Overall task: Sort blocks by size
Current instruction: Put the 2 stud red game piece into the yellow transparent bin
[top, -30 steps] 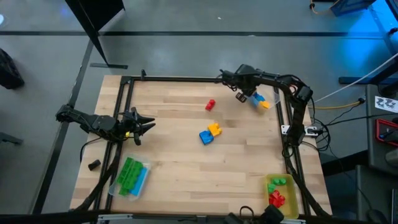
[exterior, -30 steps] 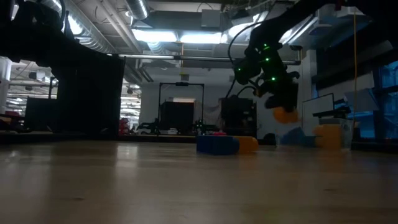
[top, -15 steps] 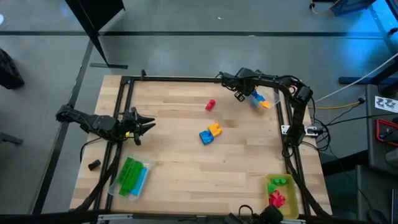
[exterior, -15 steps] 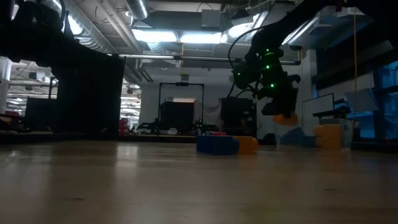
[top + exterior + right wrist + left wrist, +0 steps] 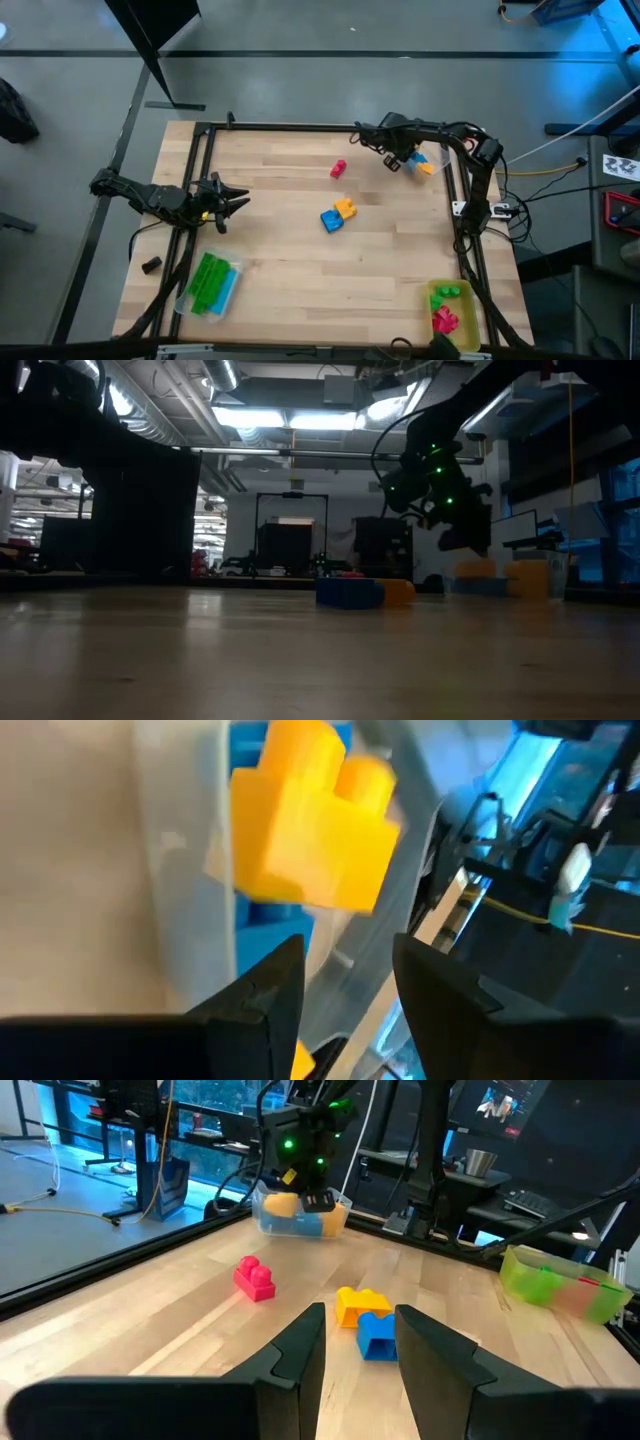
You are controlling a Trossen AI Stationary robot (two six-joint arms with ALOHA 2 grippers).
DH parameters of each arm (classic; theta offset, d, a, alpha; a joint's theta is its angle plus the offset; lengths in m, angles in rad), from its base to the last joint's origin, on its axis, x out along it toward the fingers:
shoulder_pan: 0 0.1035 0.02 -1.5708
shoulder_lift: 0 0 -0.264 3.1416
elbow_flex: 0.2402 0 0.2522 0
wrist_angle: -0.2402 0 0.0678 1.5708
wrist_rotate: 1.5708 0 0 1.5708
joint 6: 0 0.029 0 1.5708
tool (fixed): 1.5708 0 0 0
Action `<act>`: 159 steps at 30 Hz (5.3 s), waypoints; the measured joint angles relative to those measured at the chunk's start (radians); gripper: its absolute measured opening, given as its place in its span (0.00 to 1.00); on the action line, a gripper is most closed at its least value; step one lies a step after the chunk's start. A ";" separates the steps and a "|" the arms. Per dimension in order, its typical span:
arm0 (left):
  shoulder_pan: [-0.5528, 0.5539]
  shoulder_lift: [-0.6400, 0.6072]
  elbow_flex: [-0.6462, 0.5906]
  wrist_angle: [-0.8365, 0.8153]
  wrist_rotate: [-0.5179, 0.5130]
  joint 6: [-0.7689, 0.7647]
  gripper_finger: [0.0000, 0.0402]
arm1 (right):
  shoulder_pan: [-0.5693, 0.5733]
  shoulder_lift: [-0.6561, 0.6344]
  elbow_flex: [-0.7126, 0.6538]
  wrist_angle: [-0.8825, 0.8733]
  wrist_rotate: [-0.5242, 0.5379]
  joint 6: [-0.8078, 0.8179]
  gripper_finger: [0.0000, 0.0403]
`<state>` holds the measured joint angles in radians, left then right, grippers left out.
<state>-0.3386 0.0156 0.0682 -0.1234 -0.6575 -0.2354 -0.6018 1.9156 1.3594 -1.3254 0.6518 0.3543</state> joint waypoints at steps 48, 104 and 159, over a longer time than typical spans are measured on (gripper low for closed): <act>0.000 0.000 0.000 0.000 0.000 0.000 0.27 | 0.436 -0.114 0.036 0.805 -0.394 -0.745 0.38; 0.000 0.000 0.000 0.000 0.000 0.000 0.27 | 0.277 0.134 0.019 0.778 -0.349 0.327 0.38; 0.000 0.000 0.000 0.000 0.000 0.000 0.27 | 0.457 0.133 0.253 0.240 -0.382 -1.227 0.38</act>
<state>-0.3386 0.0157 0.0681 -0.1234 -0.6575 -0.2353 -0.1444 2.0487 1.6125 -1.0858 0.2695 -0.8729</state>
